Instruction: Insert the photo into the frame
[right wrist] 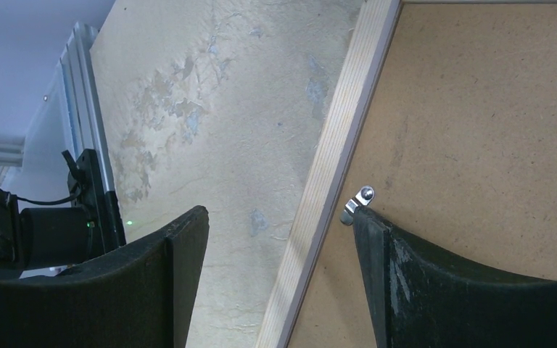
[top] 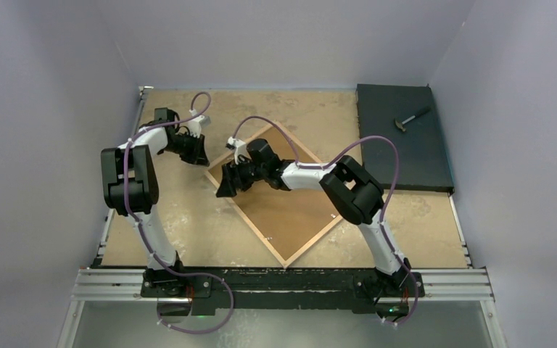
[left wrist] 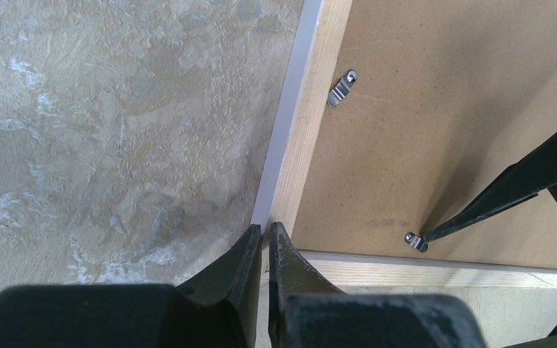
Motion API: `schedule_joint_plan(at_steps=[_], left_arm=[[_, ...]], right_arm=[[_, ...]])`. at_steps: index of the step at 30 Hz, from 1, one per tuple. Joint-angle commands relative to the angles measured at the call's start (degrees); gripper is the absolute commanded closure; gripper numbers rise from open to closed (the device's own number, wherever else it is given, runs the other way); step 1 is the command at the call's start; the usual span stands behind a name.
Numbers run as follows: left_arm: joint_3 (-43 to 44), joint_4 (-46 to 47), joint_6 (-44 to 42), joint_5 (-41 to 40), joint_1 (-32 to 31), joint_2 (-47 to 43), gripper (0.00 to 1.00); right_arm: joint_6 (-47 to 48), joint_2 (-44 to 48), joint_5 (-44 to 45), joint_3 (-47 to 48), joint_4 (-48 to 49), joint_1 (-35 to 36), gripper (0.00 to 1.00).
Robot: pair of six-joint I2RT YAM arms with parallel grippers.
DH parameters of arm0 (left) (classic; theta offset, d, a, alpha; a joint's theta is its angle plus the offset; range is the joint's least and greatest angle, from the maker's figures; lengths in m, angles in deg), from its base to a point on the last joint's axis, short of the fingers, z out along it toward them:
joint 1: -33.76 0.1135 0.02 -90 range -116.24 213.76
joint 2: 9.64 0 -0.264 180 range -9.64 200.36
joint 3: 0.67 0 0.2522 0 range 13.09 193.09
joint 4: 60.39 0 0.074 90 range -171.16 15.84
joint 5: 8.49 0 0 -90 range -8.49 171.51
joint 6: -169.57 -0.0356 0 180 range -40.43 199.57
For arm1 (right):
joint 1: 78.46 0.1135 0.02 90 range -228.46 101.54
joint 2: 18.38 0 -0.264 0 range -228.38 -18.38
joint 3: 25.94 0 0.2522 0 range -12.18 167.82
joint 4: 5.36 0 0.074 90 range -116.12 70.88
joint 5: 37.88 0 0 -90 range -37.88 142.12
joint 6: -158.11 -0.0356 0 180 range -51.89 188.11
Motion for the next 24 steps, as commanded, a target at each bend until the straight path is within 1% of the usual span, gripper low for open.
schedule_joint_plan(at_steps=[1,17,24], left_arm=[[-1.8,0.7,-0.9,-1.0,-0.3,0.9,0.96],[-2.1,0.3,-1.6,-1.3,-0.3,-0.2,0.96],[-2.2,0.4,-1.6,-1.3,-0.3,-0.2,0.96]], right_arm=[[0.2,-1.0,-0.9,1.9,-1.4,1.1,0.25],[-1.4,-1.8,1.0,1.7,-0.1,1.5,0.25],[-2.8,-2.5,0.4,1.8,1.1,1.5,0.25]])
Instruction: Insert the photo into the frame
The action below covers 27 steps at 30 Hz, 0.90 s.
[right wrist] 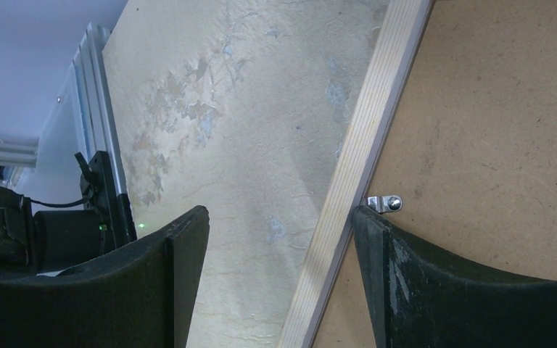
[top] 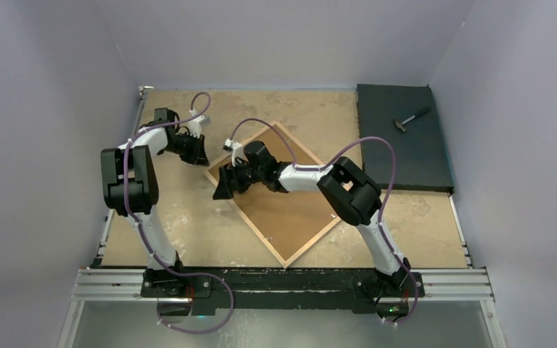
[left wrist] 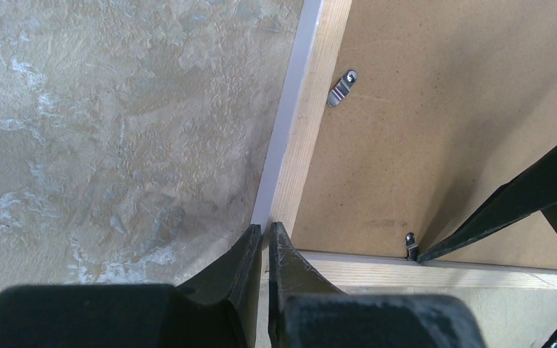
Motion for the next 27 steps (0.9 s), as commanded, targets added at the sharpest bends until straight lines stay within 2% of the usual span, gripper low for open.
schedule_joint_plan(at_steps=[1,9,13,15,21,23,27], left_arm=[[-1.8,0.0,-1.5,-1.2,-0.3,0.1,0.96],[-1.6,-0.2,-1.5,-1.2,-0.3,0.1,0.97],[1.9,-3.5,-1.5,-0.7,0.3,-0.6,0.96],[4.7,-5.2,-1.2,-0.2,0.9,-1.0,0.9],[9.1,-4.4,0.6,-0.4,0.8,0.3,0.73],[9.8,-3.2,1.9,-1.5,0.6,2.2,0.72],[9.1,1.3,4.3,-5.5,0.2,4.7,0.73]], right_arm=[[-1.1,-1.9,0.2,1.3,0.5,0.3,0.25],[-2.0,-1.0,-1.9,1.0,0.0,0.3,0.25],[-3.5,6.2,-2.5,-1.4,-0.1,-1.6,0.23],[-4.1,11.6,-0.6,-3.7,-0.6,-4.0,0.19],[-8.6,26.3,13.6,-15.9,-12.7,-13.3,0.04],[-10.6,31.6,17.9,-22.0,-17.7,-15.8,0.01],[-14.1,44.6,21.4,-35.6,-24.4,-19.8,0.01]])
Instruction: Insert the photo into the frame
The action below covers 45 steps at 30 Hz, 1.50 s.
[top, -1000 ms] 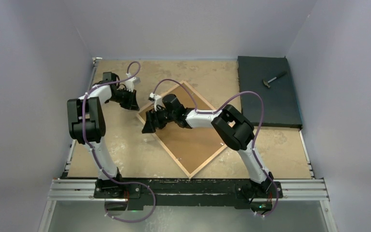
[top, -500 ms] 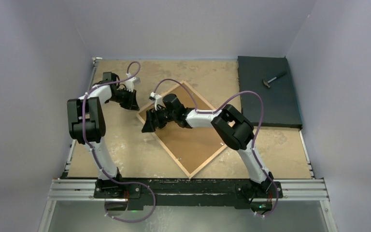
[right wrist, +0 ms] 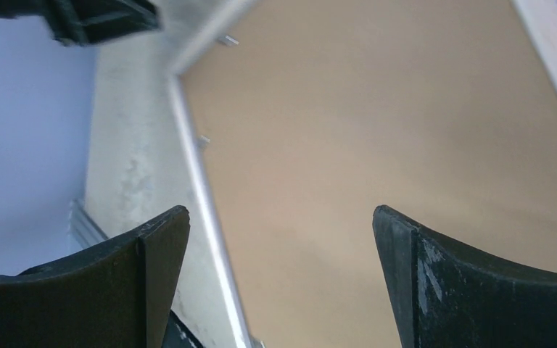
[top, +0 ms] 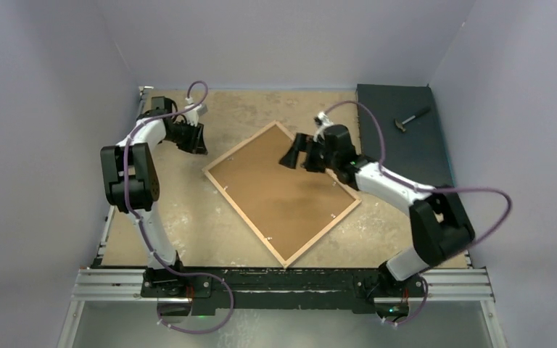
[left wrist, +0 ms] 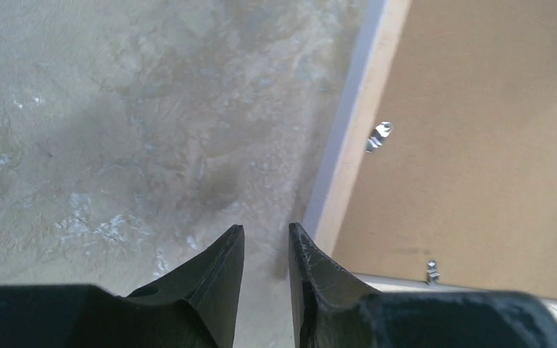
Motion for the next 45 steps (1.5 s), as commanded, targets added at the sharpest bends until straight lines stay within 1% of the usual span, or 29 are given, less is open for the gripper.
schedule_joint_plan(at_steps=[1,5,10,13,18,23,26,31,34,37,41,45], left_arm=[[0.3,4.5,3.1,-4.4,-0.4,3.6,0.74],[-2.1,6.5,2.9,-6.0,-0.9,3.7,0.78],[-5.6,6.8,1.8,-5.6,-1.6,2.0,0.81],[-7.2,6.9,1.4,-5.3,-1.7,1.0,0.81],[-9.0,6.2,-0.1,-5.2,-2.0,-0.6,0.83],[-10.6,4.1,-2.6,-4.1,-2.1,-2.1,0.85],[-12.2,2.2,-6.3,-2.9,-2.1,-3.2,0.86],[-14.4,-2.8,-12.6,-3.1,-2.7,-5.1,0.87],[-16.9,-6.5,-17.2,-5.3,-3.2,-7.4,0.88],[-20.0,-9.5,-21.1,-6.8,-3.3,-10.1,0.88],[-24.3,-11.0,-23.3,-7.2,-3.3,-12.8,0.88],[-25.7,-10.3,-22.3,-5.5,-3.4,-13.2,0.89]], right_arm=[[-5.4,12.3,8.3,-13.7,-14.8,-1.6,0.01],[-8.7,23.5,10.6,-20.4,-22.8,-2.5,0.01],[-11.4,31.2,10.5,-25.5,-29.6,-2.7,0.01],[-12.2,32.4,10.1,-28.2,-29.1,-2.7,0.01],[-12.2,30.2,9.6,-29.8,-25.5,-2.8,0.01],[-10.3,24.5,9.9,-28.6,-19.3,-3.1,0.01],[-9.2,20.4,9.9,-25.3,-15.7,-3.2,0.01],[-5.3,9.2,8.2,-16.3,-11.4,-3.1,0.01],[-3.0,1.4,8.8,-9.3,-11.0,-3.2,0.01],[-1.2,-4.8,11.3,-3.3,-11.1,-3.2,0.01],[0.4,-10.8,15.5,4.2,-10.7,-3.7,0.01],[0.8,-17.5,15.4,13.2,-11.5,-4.5,0.01]])
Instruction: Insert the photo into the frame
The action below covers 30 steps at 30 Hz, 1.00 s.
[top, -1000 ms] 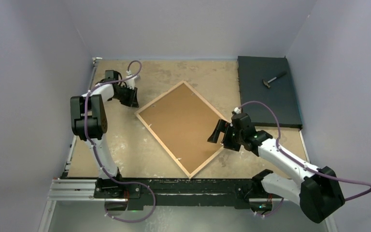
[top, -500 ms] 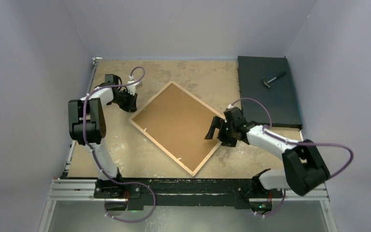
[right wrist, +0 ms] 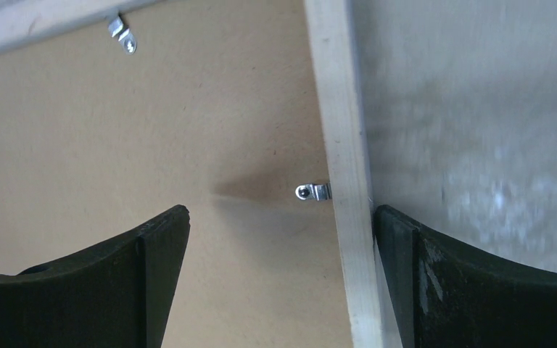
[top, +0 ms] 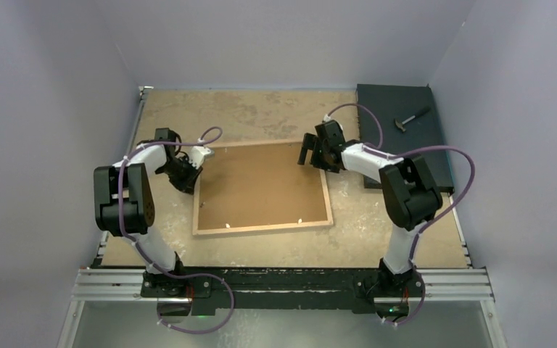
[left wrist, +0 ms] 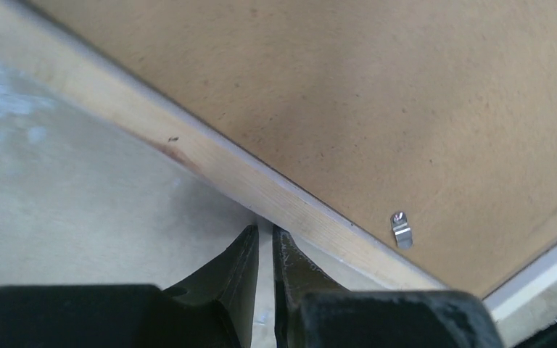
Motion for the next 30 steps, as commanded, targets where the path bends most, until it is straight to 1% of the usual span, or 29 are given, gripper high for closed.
schedule_joint_plan(at_steps=[1,4,6,8,10,11,15,18,20,22,25,30], left_arm=[[-2.3,-5.1,-0.1,9.2,-2.2,0.4,0.89],[-0.4,-3.3,2.7,10.7,-3.1,1.1,0.89],[0.9,-1.5,5.3,11.1,-4.2,1.6,0.89],[2.2,0.2,7.7,11.9,-5.4,1.9,0.89],[3.2,0.9,9.3,12.3,-5.6,2.2,0.89],[3.4,1.0,9.6,12.7,-5.6,2.2,0.89],[3.0,-0.9,9.6,11.8,-5.1,0.5,0.89],[3.2,-4.2,8.3,12.5,-1.2,-1.0,0.89],[3.4,-6.1,7.0,13.0,0.5,-1.5,0.89],[2.6,-6.3,6.6,13.0,0.9,-2.5,0.89],[1.7,-6.0,6.4,13.5,0.9,-3.0,0.88],[0.6,-3.6,6.8,12.4,0.9,-1.1,0.88]], right_arm=[[0.0,-6.4,-3.8,9.9,5.0,1.0,0.01],[-0.2,-8.5,-2.5,14.8,3.0,0.9,0.01],[-0.6,-7.7,0.0,16.0,2.2,0.7,0.01],[-2.2,-4.6,4.3,14.6,2.5,0.7,0.01],[-2.5,0.5,7.9,9.9,7.6,0.9,0.01],[-2.4,2.4,8.2,8.0,9.5,0.9,0.01],[-2.7,5.8,5.6,5.3,10.1,2.8,0.01],[-2.8,5.6,5.2,6.2,8.7,7.1,0.01],[-3.1,4.2,5.6,6.9,7.1,8.5,0.01],[-4.2,2.8,4.2,6.4,5.8,8.3,0.01],[-4.5,1.8,2.5,4.3,6.3,6.7,0.01],[-5.9,2.1,-0.1,0.2,10.2,5.8,0.01]])
